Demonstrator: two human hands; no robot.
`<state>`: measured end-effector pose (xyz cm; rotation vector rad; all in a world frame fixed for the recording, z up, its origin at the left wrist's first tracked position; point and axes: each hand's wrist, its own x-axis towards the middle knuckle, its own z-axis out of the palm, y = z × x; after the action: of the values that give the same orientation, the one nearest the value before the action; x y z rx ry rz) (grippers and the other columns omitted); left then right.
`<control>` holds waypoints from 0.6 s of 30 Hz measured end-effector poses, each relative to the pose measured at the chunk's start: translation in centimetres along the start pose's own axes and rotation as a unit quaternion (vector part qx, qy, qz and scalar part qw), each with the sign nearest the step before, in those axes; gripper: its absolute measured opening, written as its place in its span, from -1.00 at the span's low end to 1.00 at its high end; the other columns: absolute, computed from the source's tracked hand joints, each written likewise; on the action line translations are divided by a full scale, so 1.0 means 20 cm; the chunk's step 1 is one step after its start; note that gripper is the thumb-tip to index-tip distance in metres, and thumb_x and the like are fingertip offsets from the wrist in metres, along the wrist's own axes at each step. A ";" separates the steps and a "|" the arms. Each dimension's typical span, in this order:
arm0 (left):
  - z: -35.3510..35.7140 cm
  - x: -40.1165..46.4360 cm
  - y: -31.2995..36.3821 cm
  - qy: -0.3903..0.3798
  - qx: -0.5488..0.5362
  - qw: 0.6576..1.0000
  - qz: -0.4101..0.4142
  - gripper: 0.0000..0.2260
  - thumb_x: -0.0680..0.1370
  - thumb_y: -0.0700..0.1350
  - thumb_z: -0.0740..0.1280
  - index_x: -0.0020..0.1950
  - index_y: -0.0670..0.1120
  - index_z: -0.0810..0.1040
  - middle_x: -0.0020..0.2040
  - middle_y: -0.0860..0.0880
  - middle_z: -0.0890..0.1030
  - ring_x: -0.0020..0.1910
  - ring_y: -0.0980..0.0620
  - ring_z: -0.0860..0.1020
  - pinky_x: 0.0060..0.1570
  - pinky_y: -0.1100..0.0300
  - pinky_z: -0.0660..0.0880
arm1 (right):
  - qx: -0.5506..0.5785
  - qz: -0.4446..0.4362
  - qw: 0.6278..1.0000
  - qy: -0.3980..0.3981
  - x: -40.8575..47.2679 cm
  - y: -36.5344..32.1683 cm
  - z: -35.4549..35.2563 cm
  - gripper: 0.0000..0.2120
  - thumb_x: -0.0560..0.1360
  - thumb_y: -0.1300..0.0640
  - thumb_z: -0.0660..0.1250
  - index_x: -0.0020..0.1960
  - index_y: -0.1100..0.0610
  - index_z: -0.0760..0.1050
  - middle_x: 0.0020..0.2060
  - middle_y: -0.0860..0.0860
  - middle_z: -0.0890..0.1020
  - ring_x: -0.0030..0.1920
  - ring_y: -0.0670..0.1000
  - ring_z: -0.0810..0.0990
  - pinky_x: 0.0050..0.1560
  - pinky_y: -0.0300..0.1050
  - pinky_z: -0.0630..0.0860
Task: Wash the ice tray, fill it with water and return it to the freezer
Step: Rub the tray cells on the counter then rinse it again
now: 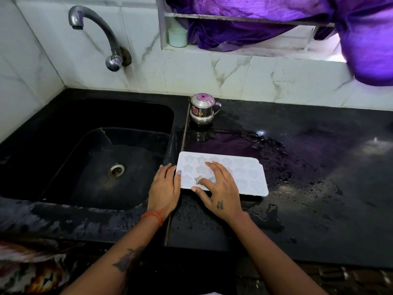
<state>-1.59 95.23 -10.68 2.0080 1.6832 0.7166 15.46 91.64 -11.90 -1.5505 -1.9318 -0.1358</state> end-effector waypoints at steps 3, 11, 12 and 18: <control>0.00 0.00 0.00 0.002 0.002 1.000 0.000 -0.63 0.65 -0.01 0.03 0.38 -0.12 0.38 0.43 -0.08 0.36 0.48 -0.05 0.21 0.43 0.14 0.10 | -0.001 0.003 1.000 0.001 0.00 0.00 0.00 -0.71 0.49 -0.17 0.31 -0.09 0.03 0.61 0.25 0.13 0.53 0.32 0.15 0.43 0.29 0.04 0.40; 0.00 0.00 -0.01 0.012 -0.016 1.000 0.003 -0.64 0.65 -0.04 0.01 0.36 -0.10 0.42 0.42 -0.07 0.38 0.48 -0.04 0.21 0.43 0.18 0.09 | 0.015 0.011 1.000 0.009 0.01 -0.02 -0.01 -0.72 0.49 -0.16 0.30 -0.05 0.04 0.60 0.26 0.11 0.51 0.34 0.10 0.40 0.35 0.06 0.34; 0.00 0.00 -0.01 0.014 -0.022 1.000 0.002 -0.64 0.65 -0.04 0.01 0.36 -0.10 0.43 0.42 -0.07 0.38 0.47 -0.03 0.21 0.43 0.18 0.09 | 0.018 0.011 1.000 0.014 0.02 -0.03 0.00 -0.72 0.49 -0.15 0.30 -0.05 0.05 0.60 0.26 0.12 0.51 0.34 0.11 0.39 0.38 0.09 0.29; 0.00 0.00 -0.01 0.016 -0.034 0.999 0.003 -0.65 0.65 -0.05 0.01 0.36 -0.07 0.43 0.42 -0.05 0.39 0.48 0.00 0.20 0.39 0.24 0.07 | 0.048 -0.012 0.999 0.017 0.10 -0.11 0.04 -0.80 0.47 -0.04 0.36 -0.09 0.09 0.62 0.28 0.16 0.50 0.35 0.14 0.39 0.47 0.11 0.14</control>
<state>-1.72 95.29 -10.80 1.9663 1.6481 0.8001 12.91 92.97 -10.72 -1.4537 -1.9036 -0.0771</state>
